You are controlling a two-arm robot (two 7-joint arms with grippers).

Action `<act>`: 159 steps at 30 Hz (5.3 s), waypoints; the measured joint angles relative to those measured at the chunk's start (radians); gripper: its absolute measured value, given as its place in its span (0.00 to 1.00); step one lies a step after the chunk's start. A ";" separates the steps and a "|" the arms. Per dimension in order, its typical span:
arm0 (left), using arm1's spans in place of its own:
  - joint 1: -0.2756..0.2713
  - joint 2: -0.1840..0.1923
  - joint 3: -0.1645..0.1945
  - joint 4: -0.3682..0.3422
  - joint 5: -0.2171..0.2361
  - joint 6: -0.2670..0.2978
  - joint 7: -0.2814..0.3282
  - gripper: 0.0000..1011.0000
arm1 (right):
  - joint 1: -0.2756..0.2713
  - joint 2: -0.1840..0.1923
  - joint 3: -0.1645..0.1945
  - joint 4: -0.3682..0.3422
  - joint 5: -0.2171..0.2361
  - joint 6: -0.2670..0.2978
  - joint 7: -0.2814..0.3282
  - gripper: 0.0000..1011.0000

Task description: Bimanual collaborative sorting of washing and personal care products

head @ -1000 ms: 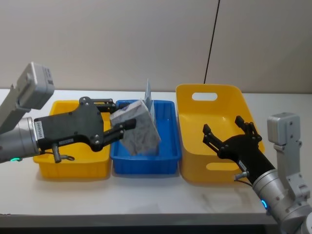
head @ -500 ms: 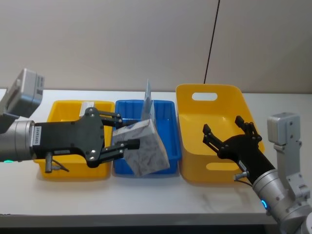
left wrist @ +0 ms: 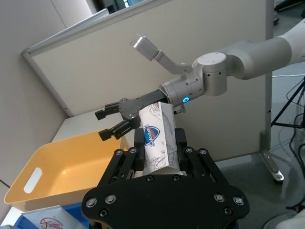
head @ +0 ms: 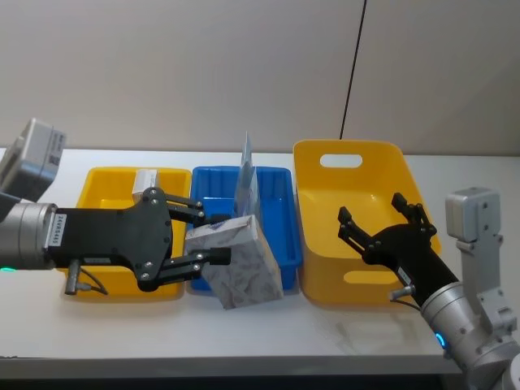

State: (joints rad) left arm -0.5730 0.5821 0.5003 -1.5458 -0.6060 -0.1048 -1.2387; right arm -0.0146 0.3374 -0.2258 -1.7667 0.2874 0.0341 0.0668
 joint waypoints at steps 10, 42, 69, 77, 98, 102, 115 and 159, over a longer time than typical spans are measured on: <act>-0.007 0.001 0.006 0.006 -0.010 -0.005 -0.025 0.33 | 0.000 0.000 0.000 0.000 0.000 0.000 0.001 0.99; -0.013 0.003 0.010 0.010 -0.017 -0.008 -0.042 0.33 | 0.032 0.166 0.042 -0.037 0.194 0.021 0.365 0.99; -0.013 0.003 0.010 0.010 -0.017 -0.007 -0.043 0.33 | 0.101 0.351 0.032 -0.047 0.391 0.052 0.773 0.99; -0.013 0.003 0.010 0.010 -0.017 -0.007 -0.043 0.33 | 0.138 0.387 0.005 -0.040 0.426 0.064 0.881 0.99; -0.013 0.003 0.010 0.010 -0.017 -0.007 -0.043 0.33 | 0.304 0.396 -0.136 -0.003 0.419 0.042 1.135 0.99; -0.013 0.003 0.010 0.010 -0.017 -0.007 -0.043 0.33 | 0.327 0.382 -0.161 0.001 0.395 0.024 1.144 0.99; -0.013 0.003 0.010 0.010 -0.017 -0.007 -0.043 0.33 | 0.365 0.377 -0.179 0.004 0.359 -0.011 1.136 0.99; -0.013 0.003 0.010 0.010 -0.017 -0.007 -0.043 0.33 | 0.315 0.402 -0.158 -0.058 0.375 0.076 0.887 0.99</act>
State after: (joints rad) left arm -0.5859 0.5848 0.5102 -1.5361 -0.6226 -0.1122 -1.2819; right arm 0.3006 0.7391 -0.3839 -1.8249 0.6623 0.1097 0.9542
